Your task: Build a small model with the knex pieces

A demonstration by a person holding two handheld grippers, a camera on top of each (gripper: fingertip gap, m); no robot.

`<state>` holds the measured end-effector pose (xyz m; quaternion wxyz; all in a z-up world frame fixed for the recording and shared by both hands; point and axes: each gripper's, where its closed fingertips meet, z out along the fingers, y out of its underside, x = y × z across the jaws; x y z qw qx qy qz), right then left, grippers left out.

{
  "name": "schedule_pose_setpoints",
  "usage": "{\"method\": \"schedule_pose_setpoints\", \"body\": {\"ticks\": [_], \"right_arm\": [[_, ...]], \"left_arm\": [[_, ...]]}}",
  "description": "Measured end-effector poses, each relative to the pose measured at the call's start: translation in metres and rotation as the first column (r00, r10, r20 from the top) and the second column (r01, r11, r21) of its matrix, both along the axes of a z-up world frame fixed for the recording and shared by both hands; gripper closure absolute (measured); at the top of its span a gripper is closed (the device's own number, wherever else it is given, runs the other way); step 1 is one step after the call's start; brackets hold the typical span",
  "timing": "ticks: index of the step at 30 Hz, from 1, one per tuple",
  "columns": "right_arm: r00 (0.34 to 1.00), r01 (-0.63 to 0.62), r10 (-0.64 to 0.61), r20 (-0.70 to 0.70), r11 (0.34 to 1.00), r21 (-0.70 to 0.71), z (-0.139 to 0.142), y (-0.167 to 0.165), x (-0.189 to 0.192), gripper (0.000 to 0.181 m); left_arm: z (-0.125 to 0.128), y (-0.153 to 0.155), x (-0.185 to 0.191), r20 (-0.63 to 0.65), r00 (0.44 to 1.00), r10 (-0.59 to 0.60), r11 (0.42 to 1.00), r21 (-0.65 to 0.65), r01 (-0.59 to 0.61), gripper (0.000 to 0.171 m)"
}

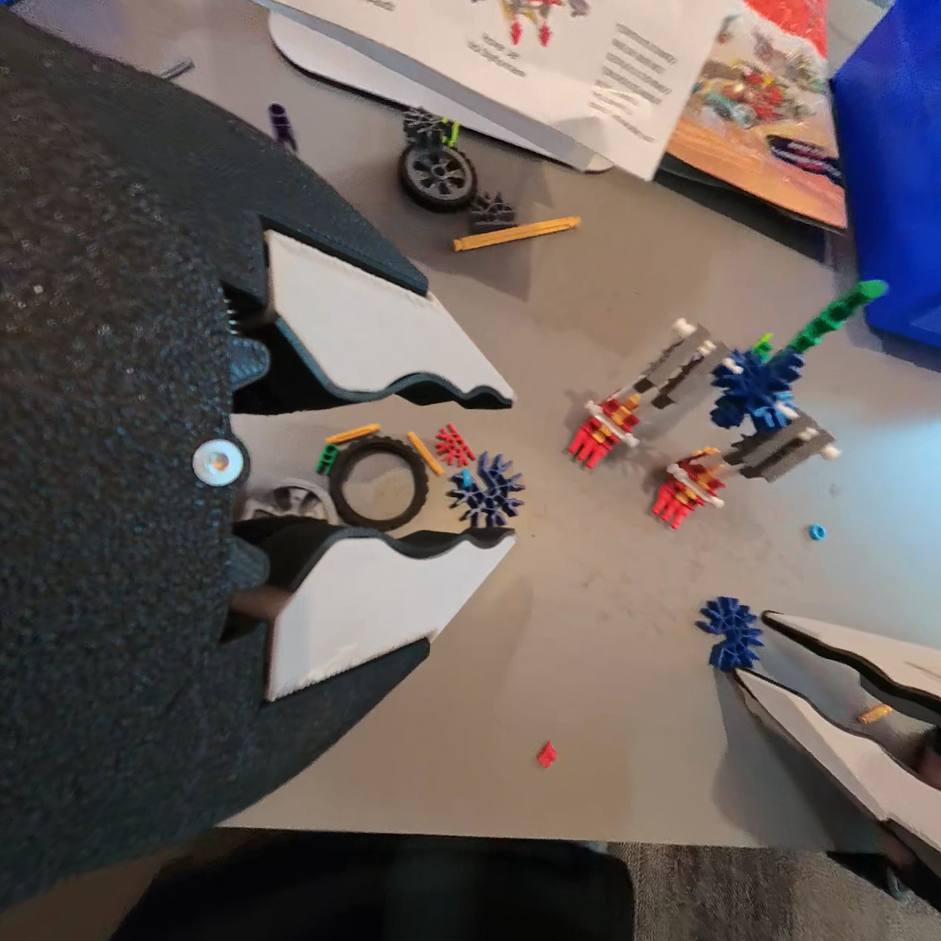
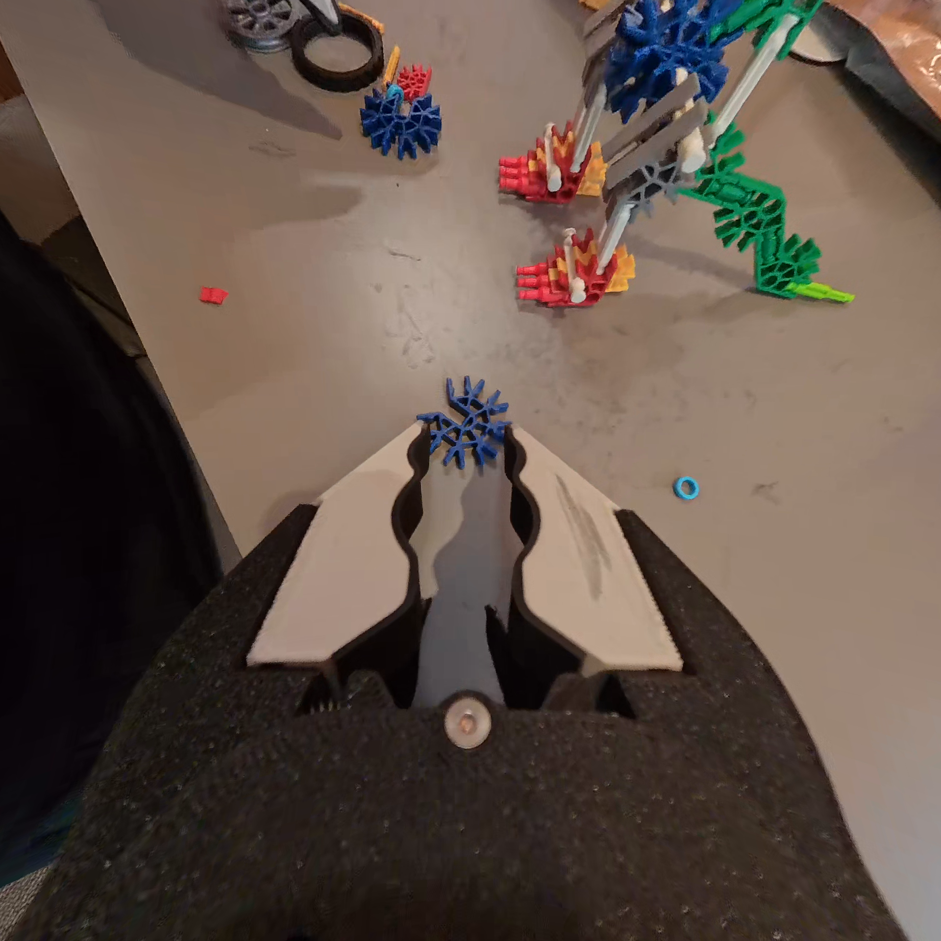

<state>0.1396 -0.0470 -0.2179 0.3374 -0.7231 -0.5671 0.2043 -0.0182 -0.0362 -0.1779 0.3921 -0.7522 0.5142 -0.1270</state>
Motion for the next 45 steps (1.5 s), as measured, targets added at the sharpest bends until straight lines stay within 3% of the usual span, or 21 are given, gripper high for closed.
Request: {"method": "schedule_pose_setpoints", "body": {"ticks": [3, 8, 14, 17, 20, 22, 28, 33, 38, 41, 45], "right_arm": [[0.999, -0.022, 0.023, -0.036, 1.0, 0.01, 0.006, -0.002, -0.006, 0.159], [0.981, 0.075, -0.077, -0.179, 0.997, -0.016, 0.03, 0.011, 0.011, 0.157], [0.988, 0.1, -0.099, -0.117, 0.995, 0.001, 0.015, 0.014, 0.015, 0.148], [0.982, 0.109, -0.102, -0.157, 0.993, 0.036, 0.023, 0.013, 0.012, 0.148], [0.958, 0.206, -0.172, -0.23, 0.969, 0.135, 0.038, 0.025, 0.018, 0.148], [0.939, 0.243, -0.194, -0.285, 0.958, 0.149, 0.047, 0.025, 0.02, 0.137], [0.87, 0.253, -0.171, -0.462, 0.96, 0.122, 0.084, -0.015, 0.056, 0.138], [0.855, 0.198, -0.112, -0.507, 0.973, 0.119, 0.092, -0.072, 0.097, 0.145], [0.885, 0.072, -0.046, -0.463, 0.997, 0.038, 0.065, -0.128, 0.108, 0.147], [0.908, 0.049, -0.038, -0.418, 0.999, 0.016, 0.04, -0.139, 0.1, 0.141], [0.878, 0.024, -0.013, -0.478, 1.0, 0.018, 0.04, -0.137, 0.068, 0.132]], "left_arm": [[-0.01, 0.0, -0.011, -0.049, 0.999, 0.009, 1.0, -0.016, -0.01, 0.125], [-0.018, -0.006, -0.013, -0.033, 0.999, -0.002, 0.999, -0.035, 0.001, 0.125], [-0.014, -0.011, -0.014, 0.002, 1.0, 0.004, 1.0, -0.019, -0.004, 0.125], [-0.009, -0.017, -0.018, 0.012, 1.0, 0.019, 1.0, 0.017, -0.019, 0.125], [-0.005, -0.02, -0.013, 0.065, 0.996, 0.058, 0.993, 0.098, -0.064, 0.123], [-0.006, -0.021, -0.013, 0.037, 0.996, 0.081, 0.98, 0.181, -0.086, 0.119], [-0.02, -0.029, -0.003, -0.004, 0.994, 0.107, 0.965, 0.242, -0.103, 0.115], [-0.023, -0.023, -0.004, -0.007, 0.987, 0.163, 0.948, 0.278, -0.155, 0.114], [-0.028, -0.019, -0.001, -0.051, 0.983, 0.177, 0.945, 0.289, -0.155, 0.113], [-0.029, -0.016, -0.003, -0.077, 0.979, 0.191, 0.941, 0.299, -0.16, 0.112], [-0.017, -0.014, -0.019, -0.09, 0.97, 0.228, 0.93, 0.315, -0.189, 0.11]]}}
